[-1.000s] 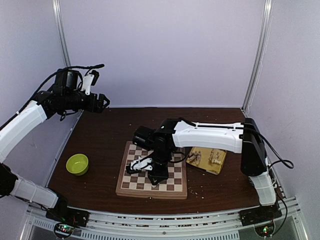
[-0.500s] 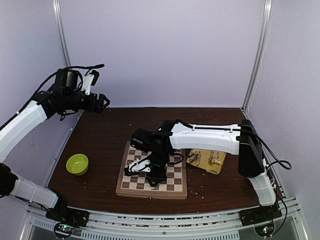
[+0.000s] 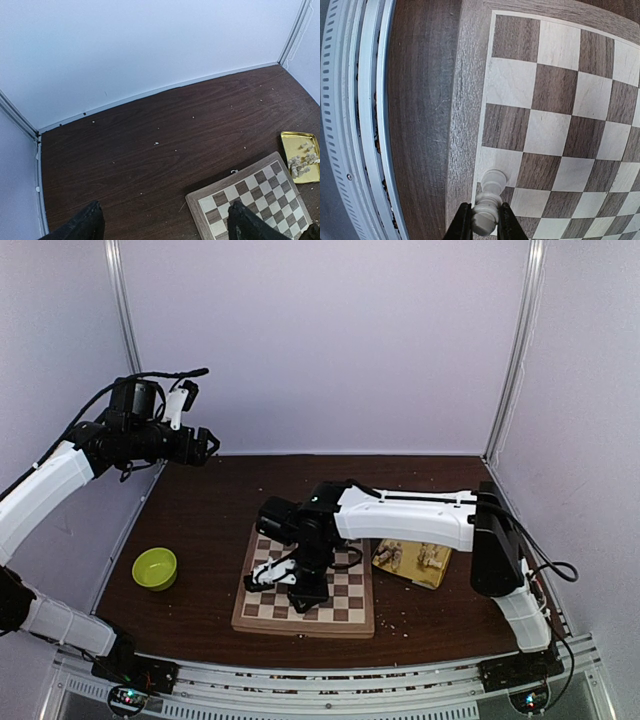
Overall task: Set up the chess pieces on the board
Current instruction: Place the queen at d1.
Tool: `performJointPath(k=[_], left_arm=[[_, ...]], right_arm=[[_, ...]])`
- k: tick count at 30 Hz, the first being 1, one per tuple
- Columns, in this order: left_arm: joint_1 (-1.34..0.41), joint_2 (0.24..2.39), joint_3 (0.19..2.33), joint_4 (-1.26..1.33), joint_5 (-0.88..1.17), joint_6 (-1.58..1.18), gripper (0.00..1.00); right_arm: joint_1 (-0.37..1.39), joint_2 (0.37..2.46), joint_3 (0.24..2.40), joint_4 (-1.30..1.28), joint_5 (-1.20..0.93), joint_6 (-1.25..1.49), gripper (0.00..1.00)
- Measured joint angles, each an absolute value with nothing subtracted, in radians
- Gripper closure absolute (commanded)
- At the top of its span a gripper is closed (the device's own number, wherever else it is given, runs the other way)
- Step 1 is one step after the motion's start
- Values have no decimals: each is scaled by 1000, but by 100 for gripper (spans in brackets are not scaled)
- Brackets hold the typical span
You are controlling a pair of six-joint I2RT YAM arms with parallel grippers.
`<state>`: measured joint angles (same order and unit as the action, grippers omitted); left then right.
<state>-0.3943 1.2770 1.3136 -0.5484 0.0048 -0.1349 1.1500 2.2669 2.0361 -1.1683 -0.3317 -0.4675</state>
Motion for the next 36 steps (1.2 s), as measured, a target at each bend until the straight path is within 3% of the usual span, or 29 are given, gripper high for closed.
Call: performJointPath(k=[36], left_arm=[[-394, 1277, 1314, -548, 14, -135, 13]], right_arm=[[1161, 2311, 2111, -1216, -337, -475, 95]])
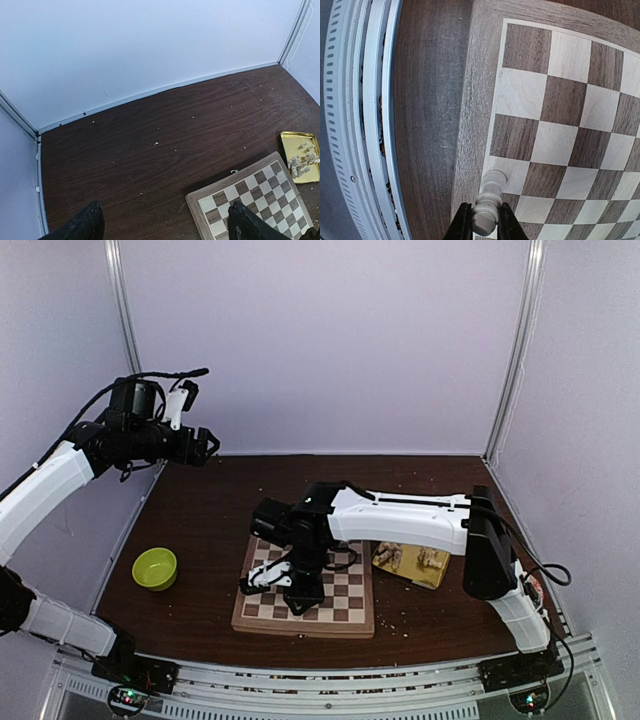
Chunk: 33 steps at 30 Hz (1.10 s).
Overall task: Set up the chess pieces on the board
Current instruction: Place the queen at d1.
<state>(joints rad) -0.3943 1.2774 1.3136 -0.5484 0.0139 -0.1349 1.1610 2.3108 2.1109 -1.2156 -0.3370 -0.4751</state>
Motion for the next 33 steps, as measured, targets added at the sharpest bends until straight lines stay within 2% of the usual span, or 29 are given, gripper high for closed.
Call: performJointPath(k=[20, 23, 30, 33], left_arm=[[-394, 1277, 1314, -548, 23, -135, 13], [-394, 1277, 1314, -548, 23, -135, 13], [-394, 1280, 1314, -548, 27, -135, 11], [-394, 1292, 1314, -548, 27, -136, 9]], right_arm=[[1161, 2311, 2111, -1193, -313, -462, 92], [1161, 2311, 2111, -1193, -314, -462, 85], [1161, 2309, 2110, -1193, -304, -455, 55], [1156, 2260, 2063, -1179, -288, -459, 52]])
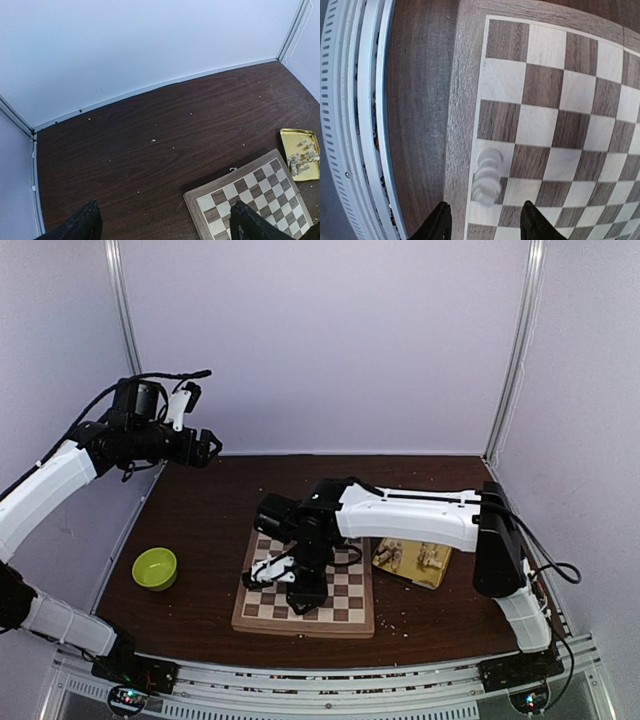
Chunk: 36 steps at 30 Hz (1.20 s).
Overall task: Set up the chess pieces on the board
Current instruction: Place the queen at d1, then pick up the king from the storage box.
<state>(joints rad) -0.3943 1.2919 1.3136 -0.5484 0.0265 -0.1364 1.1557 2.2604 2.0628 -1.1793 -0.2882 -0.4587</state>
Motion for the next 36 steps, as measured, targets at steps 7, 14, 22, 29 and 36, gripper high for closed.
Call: performJointPath(k=[7, 14, 22, 29, 36], left_arm=[[-394, 1409, 1315, -554, 63, -154, 14], [-405, 1591, 1350, -637, 111, -200, 24], [-587, 1674, 1370, -682, 122, -159, 29], [-770, 1711, 1403, -665, 41, -135, 27], [-769, 1711, 1403, -590, 101, -208, 25]], right_arm=[[1059, 1865, 1703, -1094, -313, -472, 51], [797, 1647, 1333, -928, -364, -446, 56], [580, 1585, 1147, -776, -313, -425, 68], [570, 1607, 1159, -719, -252, -414, 74], [573, 1719, 1224, -718, -269, -403, 80]])
